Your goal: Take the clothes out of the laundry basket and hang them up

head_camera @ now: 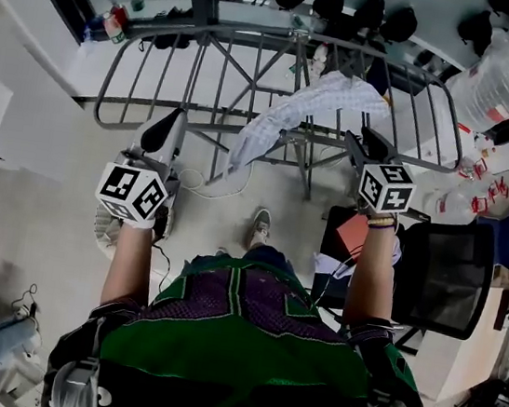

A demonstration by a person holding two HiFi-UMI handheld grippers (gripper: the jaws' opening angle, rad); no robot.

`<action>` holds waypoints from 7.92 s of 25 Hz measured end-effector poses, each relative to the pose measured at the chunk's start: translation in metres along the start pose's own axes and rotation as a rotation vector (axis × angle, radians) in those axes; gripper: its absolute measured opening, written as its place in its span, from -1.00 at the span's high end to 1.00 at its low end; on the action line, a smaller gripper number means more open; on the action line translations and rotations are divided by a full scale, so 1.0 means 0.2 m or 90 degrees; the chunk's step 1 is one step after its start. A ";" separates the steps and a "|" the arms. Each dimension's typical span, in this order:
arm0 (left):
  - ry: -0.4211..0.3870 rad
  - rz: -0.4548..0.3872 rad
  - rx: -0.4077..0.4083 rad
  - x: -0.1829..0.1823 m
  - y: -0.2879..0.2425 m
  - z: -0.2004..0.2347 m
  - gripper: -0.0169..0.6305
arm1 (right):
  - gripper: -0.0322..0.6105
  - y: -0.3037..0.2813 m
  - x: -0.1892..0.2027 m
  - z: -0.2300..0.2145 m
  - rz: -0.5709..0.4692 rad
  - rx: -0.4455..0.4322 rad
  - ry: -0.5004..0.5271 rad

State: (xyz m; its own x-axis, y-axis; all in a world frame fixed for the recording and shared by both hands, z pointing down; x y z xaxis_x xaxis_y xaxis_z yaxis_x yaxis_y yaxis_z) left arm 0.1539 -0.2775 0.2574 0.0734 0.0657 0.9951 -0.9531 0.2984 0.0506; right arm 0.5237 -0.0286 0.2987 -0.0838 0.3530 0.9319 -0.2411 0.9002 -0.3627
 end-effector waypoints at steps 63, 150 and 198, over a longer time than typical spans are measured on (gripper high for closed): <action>-0.075 -0.049 -0.364 -0.15 1.71 -1.35 0.89 | 0.89 1.13 -0.06 1.13 -0.274 -0.444 0.051; -0.126 0.177 -0.456 2.58 2.89 0.46 0.23 | 0.89 -0.90 1.70 3.11 -0.187 -0.621 0.037; -0.146 0.204 -0.566 3.04 2.81 0.75 0.87 | 0.89 -1.04 2.21 3.06 -0.155 -0.545 -0.027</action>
State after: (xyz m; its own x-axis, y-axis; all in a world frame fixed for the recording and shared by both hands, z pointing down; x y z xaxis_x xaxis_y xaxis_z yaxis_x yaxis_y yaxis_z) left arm -0.3812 -0.2122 0.9037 -0.3000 0.1101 0.9476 -0.3417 0.9150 -0.2145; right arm -0.0547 -0.2152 0.7924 -0.1641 0.1332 0.9774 0.5466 0.8371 -0.0223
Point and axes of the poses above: the fingertips, and each gripper's own axes: y backward along the fingers, z to its left, x out of its underside, the point moved 10 cm from there along y, backward along the fingers, and after that the axes turned 2 degrees about -y, right-handed, at the moved point
